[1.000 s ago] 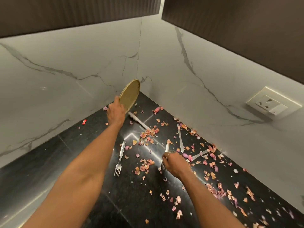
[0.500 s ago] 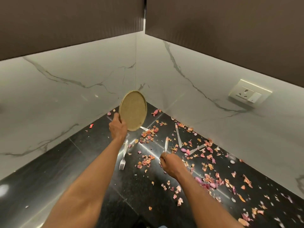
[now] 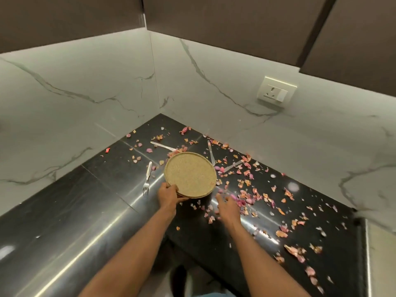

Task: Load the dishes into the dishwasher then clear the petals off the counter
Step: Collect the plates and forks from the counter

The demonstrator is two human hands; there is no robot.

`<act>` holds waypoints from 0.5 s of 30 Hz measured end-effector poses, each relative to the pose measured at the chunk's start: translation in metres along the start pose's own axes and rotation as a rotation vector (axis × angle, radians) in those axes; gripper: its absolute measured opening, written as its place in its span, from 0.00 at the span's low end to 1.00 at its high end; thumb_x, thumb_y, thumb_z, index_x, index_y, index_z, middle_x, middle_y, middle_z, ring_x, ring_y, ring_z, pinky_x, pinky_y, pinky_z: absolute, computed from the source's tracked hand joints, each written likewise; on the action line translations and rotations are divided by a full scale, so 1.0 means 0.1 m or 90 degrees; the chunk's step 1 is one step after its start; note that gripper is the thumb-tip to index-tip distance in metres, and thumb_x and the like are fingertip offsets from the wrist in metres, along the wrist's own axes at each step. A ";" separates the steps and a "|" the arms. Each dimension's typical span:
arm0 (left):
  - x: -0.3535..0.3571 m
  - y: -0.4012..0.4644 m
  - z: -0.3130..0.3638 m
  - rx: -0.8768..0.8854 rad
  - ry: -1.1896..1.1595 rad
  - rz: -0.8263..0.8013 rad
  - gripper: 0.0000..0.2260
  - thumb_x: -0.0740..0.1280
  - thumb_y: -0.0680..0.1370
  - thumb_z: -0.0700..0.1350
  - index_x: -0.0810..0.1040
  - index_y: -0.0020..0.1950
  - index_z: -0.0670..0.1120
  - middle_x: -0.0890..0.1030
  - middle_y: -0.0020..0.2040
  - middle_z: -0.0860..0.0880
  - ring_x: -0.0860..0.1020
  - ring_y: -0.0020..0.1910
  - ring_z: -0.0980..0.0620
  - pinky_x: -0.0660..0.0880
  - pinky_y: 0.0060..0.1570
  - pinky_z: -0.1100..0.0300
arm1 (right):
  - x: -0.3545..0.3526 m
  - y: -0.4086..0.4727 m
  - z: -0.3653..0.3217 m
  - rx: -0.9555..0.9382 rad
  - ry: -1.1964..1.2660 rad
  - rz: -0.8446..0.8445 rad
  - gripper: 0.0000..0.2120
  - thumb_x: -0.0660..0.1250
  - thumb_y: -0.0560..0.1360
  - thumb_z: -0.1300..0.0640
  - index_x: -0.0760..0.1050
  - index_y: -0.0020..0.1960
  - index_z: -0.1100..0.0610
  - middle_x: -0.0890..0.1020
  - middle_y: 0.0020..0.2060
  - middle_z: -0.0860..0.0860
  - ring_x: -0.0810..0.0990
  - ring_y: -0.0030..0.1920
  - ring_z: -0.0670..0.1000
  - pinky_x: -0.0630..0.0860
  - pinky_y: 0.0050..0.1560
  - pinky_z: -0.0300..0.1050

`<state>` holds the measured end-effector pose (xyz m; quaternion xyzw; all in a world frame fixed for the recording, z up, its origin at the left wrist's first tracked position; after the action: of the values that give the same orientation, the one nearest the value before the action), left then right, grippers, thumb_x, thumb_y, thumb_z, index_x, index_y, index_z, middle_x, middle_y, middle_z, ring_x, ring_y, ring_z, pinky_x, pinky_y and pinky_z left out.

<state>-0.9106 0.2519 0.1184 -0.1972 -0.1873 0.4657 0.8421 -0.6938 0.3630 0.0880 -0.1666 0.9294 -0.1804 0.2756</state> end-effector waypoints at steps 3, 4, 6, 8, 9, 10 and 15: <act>0.12 -0.33 -0.27 -0.039 -0.012 -0.046 0.12 0.60 0.80 0.32 0.73 0.59 0.47 0.77 0.60 0.42 0.82 0.54 0.38 0.84 0.41 0.45 | -0.17 -0.17 0.30 0.079 0.199 -0.008 0.16 0.61 0.84 0.41 0.71 0.64 0.50 0.84 0.49 0.56 0.86 0.47 0.56 0.85 0.49 0.57; 0.15 -0.44 -0.38 -0.049 0.003 -0.058 0.10 0.60 0.80 0.32 0.74 0.56 0.45 0.77 0.60 0.40 0.82 0.55 0.37 0.84 0.40 0.46 | -0.24 -0.27 0.38 0.087 0.242 -0.004 0.13 0.61 0.84 0.41 0.71 0.62 0.48 0.84 0.49 0.57 0.86 0.47 0.56 0.85 0.48 0.56; 0.23 -0.65 -0.56 -0.058 0.044 -0.076 0.07 0.61 0.79 0.32 0.73 0.55 0.39 0.77 0.59 0.37 0.82 0.54 0.37 0.83 0.37 0.48 | -0.36 -0.40 0.60 0.098 0.284 0.009 0.10 0.62 0.84 0.43 0.73 0.58 0.49 0.85 0.49 0.56 0.86 0.47 0.56 0.85 0.43 0.51; 0.30 -0.85 -0.74 -0.072 0.073 -0.098 0.06 0.61 0.79 0.32 0.73 0.55 0.38 0.77 0.59 0.35 0.82 0.54 0.36 0.83 0.36 0.49 | -0.50 -0.52 0.82 0.101 0.276 0.042 0.10 0.64 0.84 0.48 0.78 0.55 0.54 0.85 0.50 0.55 0.86 0.48 0.54 0.82 0.38 0.46; 0.34 -0.94 -0.83 -0.079 0.083 -0.113 0.06 0.61 0.79 0.31 0.73 0.54 0.38 0.76 0.59 0.35 0.81 0.54 0.36 0.83 0.37 0.48 | -0.58 -0.56 0.95 0.109 0.263 0.064 0.10 0.65 0.83 0.52 0.80 0.55 0.57 0.85 0.50 0.56 0.86 0.48 0.54 0.82 0.37 0.45; 0.37 -1.03 -0.91 -0.085 0.091 -0.130 0.06 0.61 0.79 0.31 0.73 0.54 0.39 0.76 0.60 0.36 0.81 0.55 0.36 0.83 0.37 0.48 | -0.64 -0.61 1.08 0.116 0.260 0.078 0.09 0.67 0.82 0.54 0.81 0.55 0.59 0.85 0.51 0.56 0.85 0.48 0.54 0.83 0.38 0.46; 0.50 -1.41 -1.25 -0.092 0.142 -0.211 0.07 0.61 0.78 0.31 0.72 0.53 0.39 0.75 0.61 0.35 0.80 0.56 0.36 0.83 0.40 0.47 | -0.95 -0.94 1.61 0.157 0.283 0.110 0.07 0.67 0.81 0.58 0.81 0.48 0.59 0.86 0.48 0.58 0.86 0.47 0.55 0.86 0.47 0.54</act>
<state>-0.7227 0.2064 0.0898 -0.2736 -0.1556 0.2813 0.9066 -0.5070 0.2804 0.0451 -0.0084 0.9488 -0.3004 0.0972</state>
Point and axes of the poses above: each hand's wrist, its own y-axis towards the middle knuckle, its own x-axis out of the palm, z = x × y, the point moved 7 cm from there along y, towards the middle knuckle
